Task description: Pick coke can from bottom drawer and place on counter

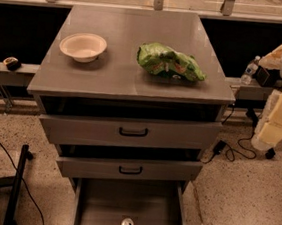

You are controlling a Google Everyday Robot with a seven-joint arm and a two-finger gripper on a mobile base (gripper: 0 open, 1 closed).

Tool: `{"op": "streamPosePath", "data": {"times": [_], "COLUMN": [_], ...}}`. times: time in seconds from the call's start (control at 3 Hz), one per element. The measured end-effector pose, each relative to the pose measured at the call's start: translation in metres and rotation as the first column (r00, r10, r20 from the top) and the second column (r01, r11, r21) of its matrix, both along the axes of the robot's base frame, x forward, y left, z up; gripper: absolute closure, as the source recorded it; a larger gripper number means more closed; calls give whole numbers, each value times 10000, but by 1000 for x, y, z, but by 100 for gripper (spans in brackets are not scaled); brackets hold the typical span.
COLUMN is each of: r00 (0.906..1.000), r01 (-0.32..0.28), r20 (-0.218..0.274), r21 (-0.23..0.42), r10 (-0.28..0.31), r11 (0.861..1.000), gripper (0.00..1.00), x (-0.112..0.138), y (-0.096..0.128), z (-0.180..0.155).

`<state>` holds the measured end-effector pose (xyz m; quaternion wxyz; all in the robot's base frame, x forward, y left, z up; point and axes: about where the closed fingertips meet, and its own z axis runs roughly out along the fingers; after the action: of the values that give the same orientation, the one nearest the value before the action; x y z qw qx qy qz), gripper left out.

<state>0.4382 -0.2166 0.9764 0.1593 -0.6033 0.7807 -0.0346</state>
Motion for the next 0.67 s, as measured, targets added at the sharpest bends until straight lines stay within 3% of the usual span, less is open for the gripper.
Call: {"op": "streamPosePath", "data": {"times": [0.33,0.67], "r00": [10000,9970], "r01": [36,416], "r20": [-58,-681], "r21": [54,581], "r10": [-36,-376], "r11": [10000,9974], "gripper": [0,0], "x": [-2,-25], "y": [-1,-15], "z": [-5,-54]}}
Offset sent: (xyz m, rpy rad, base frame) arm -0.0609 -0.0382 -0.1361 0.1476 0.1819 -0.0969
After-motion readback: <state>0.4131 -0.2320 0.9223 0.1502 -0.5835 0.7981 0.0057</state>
